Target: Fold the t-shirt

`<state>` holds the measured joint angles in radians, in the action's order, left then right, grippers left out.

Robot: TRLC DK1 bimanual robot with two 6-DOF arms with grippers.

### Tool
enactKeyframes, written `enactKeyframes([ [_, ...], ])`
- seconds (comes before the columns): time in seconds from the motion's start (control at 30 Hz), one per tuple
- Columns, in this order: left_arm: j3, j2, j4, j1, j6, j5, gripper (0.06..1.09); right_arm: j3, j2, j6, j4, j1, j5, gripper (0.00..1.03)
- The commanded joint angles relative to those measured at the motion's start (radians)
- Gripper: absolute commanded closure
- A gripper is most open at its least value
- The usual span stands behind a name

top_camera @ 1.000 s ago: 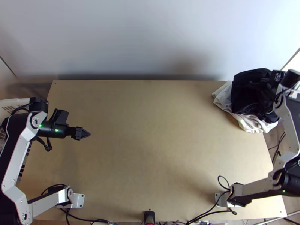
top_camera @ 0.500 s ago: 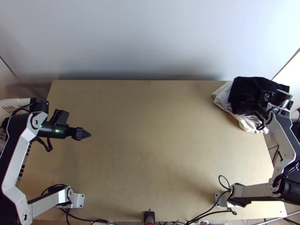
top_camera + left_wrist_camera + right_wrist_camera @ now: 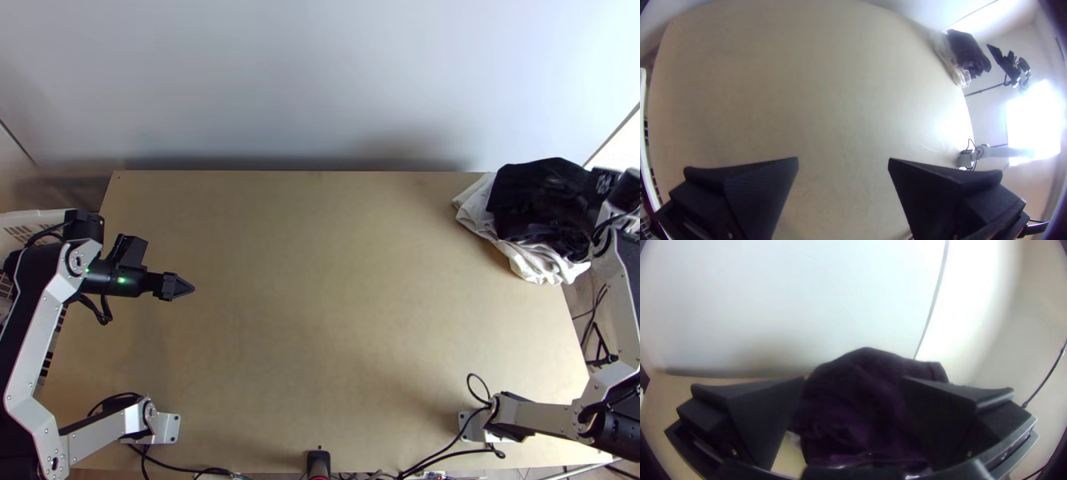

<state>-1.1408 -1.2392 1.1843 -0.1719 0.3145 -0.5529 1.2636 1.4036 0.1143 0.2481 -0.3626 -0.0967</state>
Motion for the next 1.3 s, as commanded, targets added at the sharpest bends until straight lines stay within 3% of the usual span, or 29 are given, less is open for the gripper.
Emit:
enactKeyframes([
  [0.0, -0.004, 0.001, 0.0, 0.012, -0.012, 0.001, 0.11, 0.146, 0.12, -0.005, 0.003, 0.03, -0.009, 0.04],
  [0.27, -0.014, 0.015, 0.012, 0.006, -0.017, 0.002, 0.11, 0.056, 0.367, 0.035, -0.093, 0.014, -0.008, 0.04],
  [0.5, -0.022, 0.015, 0.008, 0.014, -0.032, 0.002, 0.11, -0.047, 0.413, 0.042, -0.15, -0.001, -0.008, 0.04],
  [0.93, -0.01, 0.066, -0.048, 0.003, -0.057, 0.002, 0.11, -0.026, 0.215, 0.028, -0.116, -0.018, -0.009, 0.04],
  [1.1, 0.0, 0.113, -0.126, -0.001, -0.072, 0.011, 0.11, 0.066, 0.123, 0.025, -0.032, 0.017, -0.009, 0.04],
  [1.27, 0.032, 0.193, -0.301, -0.003, -0.121, 0.094, 0.11, 0.175, 0.064, -0.015, 0.056, 0.063, -0.008, 0.04],
])
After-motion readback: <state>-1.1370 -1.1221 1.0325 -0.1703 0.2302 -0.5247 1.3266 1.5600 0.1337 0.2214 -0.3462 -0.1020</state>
